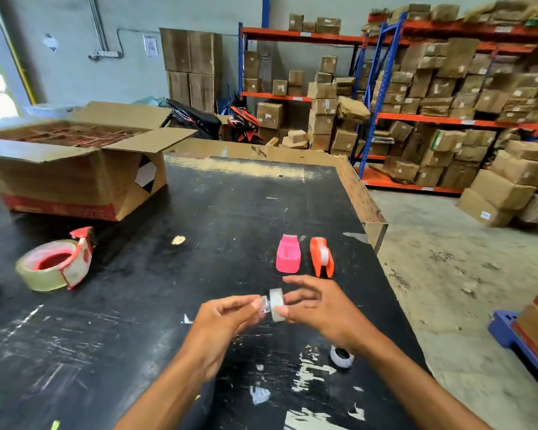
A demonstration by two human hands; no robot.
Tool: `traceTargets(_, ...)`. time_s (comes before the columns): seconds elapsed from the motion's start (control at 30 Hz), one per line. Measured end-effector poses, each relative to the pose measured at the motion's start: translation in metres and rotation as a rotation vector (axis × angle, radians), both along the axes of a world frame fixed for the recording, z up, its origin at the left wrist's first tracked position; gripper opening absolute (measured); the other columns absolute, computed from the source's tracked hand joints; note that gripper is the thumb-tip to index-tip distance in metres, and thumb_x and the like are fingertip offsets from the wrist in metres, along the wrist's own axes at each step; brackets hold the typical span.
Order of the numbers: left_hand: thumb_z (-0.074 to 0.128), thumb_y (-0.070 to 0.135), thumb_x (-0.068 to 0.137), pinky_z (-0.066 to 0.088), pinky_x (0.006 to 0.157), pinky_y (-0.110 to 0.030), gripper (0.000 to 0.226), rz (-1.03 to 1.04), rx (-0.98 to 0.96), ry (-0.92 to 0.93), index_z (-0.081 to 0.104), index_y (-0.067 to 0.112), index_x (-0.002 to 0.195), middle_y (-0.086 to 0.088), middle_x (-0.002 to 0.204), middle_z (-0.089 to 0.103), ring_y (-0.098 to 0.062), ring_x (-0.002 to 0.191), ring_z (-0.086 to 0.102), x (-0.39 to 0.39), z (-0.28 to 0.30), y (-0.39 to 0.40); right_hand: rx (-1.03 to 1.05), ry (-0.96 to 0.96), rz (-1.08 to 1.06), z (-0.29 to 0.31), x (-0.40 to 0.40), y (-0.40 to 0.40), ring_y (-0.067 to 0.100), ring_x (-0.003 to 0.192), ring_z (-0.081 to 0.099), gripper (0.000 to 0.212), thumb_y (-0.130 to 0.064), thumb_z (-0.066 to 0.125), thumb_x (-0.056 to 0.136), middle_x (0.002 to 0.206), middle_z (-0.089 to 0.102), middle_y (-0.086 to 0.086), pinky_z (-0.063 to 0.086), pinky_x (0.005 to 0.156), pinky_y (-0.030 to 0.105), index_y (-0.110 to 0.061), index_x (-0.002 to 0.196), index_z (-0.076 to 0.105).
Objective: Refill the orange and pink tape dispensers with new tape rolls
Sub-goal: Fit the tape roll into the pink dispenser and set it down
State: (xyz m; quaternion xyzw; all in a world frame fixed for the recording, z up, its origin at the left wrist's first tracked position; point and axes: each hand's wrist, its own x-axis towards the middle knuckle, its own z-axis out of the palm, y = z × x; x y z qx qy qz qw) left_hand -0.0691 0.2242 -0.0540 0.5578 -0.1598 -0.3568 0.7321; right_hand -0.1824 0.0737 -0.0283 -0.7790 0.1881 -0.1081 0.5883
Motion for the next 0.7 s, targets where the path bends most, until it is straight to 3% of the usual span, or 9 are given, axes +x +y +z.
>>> traceTargets(0.1, 0.075, 0.02, 0.066, 0.057, 0.068, -0.013, 0.032, -0.069, -0.005, -0.105, 0.077, 0.005, 0.093, -0.011, 0.091, 0.079, -0.012, 0.081, 0.073, 0.006, 0.002, -0.008, -0.065, -0.072, -0.048, 0.005, 0.001, 0.007, 0.01, 0.073, 0.067, 0.055, -0.005, 0.077, 0.075, 0.096, 0.072, 0.002, 0.055, 0.077, 0.022, -0.011, 0.125, 0.056)
traceTargets(0.2, 0.075, 0.026, 0.066, 0.053, 0.067, -0.01, 0.027, -0.136, -0.005, -0.241, 0.079, 0.014, 0.09, -0.004, 0.089, 0.08, -0.006, 0.079, 0.073, 0.011, 0.005, -0.014, -0.084, -0.123, -0.098, 0.008, 0.001, 0.007, 0.012, 0.076, 0.07, 0.054, -0.003, 0.078, 0.073, 0.096, 0.074, 0.002, 0.056, 0.079, 0.025, -0.013, 0.123, 0.058)
traceTargets(0.33, 0.069, 0.02, 0.081, 0.055, 0.084, -0.021, 0.013, -0.204, -0.004, -0.339, 0.08, 0.022, 0.088, 0.003, 0.093, 0.08, -0.006, 0.09, 0.071, 0.021, 0.003, -0.022, -0.123, -0.147, -0.135, 0.008, 0.005, 0.006, 0.012, 0.078, 0.068, 0.056, -0.001, 0.078, 0.073, 0.102, 0.073, 0.009, 0.057, 0.074, 0.024, -0.013, 0.124, 0.058)
traceTargets(0.47, 0.056, 0.015, 0.092, 0.054, 0.093, -0.022, 0.024, -0.313, -0.046, -0.254, 0.079, 0.02, 0.093, 0.002, 0.1, 0.079, -0.009, 0.102, 0.07, 0.03, 0.009, -0.033, -0.183, -0.236, -0.309, 0.002, 0.015, 0.014, 0.02, 0.088, 0.071, 0.044, -0.005, 0.08, 0.072, 0.102, 0.074, 0.007, 0.06, 0.076, 0.028, -0.012, 0.113, 0.065)
traceTargets(0.53, 0.056, 0.012, 0.09, 0.054, 0.093, -0.023, 0.024, -0.346, -0.059, -0.184, 0.079, 0.015, 0.093, -0.002, 0.1, 0.079, -0.011, 0.102, 0.071, 0.036, 0.014, -0.037, -0.231, -0.291, -0.35, -0.002, 0.018, 0.016, 0.01, 0.086, 0.072, 0.033, -0.006, 0.079, 0.073, 0.09, 0.077, -0.009, 0.058, 0.073, 0.019, -0.023, 0.101, 0.072)
traceTargets(0.6, 0.056, 0.008, 0.09, 0.054, 0.093, -0.02, 0.022, -0.382, -0.078, -0.151, 0.078, 0.01, 0.094, -0.004, 0.1, 0.079, -0.011, 0.101, 0.071, 0.039, 0.016, -0.038, -0.321, -0.299, -0.347, -0.004, 0.021, 0.02, -0.004, 0.089, 0.069, 0.036, -0.006, 0.076, 0.077, 0.087, 0.073, -0.028, 0.052, 0.075, 0.009, -0.035, 0.098, 0.073)
traceTargets(0.63, 0.056, 0.008, 0.091, 0.052, 0.095, -0.019, 0.022, -0.39, -0.089, -0.15, 0.077, 0.008, 0.096, -0.005, 0.101, 0.078, -0.011, 0.102, 0.07, 0.039, 0.016, -0.039, -0.37, -0.303, -0.354, -0.007, 0.022, 0.02, -0.008, 0.094, 0.066, 0.033, -0.007, 0.074, 0.078, 0.094, 0.071, -0.031, 0.049, 0.078, 0.006, -0.032, 0.1, 0.073)
traceTargets(0.7, 0.054, 0.008, 0.093, 0.049, 0.098, -0.02, 0.023, -0.399, -0.097, -0.164, 0.075, 0.003, 0.099, -0.007, 0.105, 0.077, -0.012, 0.106, 0.069, 0.038, 0.016, -0.04, -0.446, -0.304, -0.384, -0.013, 0.024, 0.017, -0.015, 0.105, 0.059, 0.027, -0.011, 0.073, 0.08, 0.111, 0.065, -0.02, 0.046, 0.083, 0.003, -0.02, 0.106, 0.071)
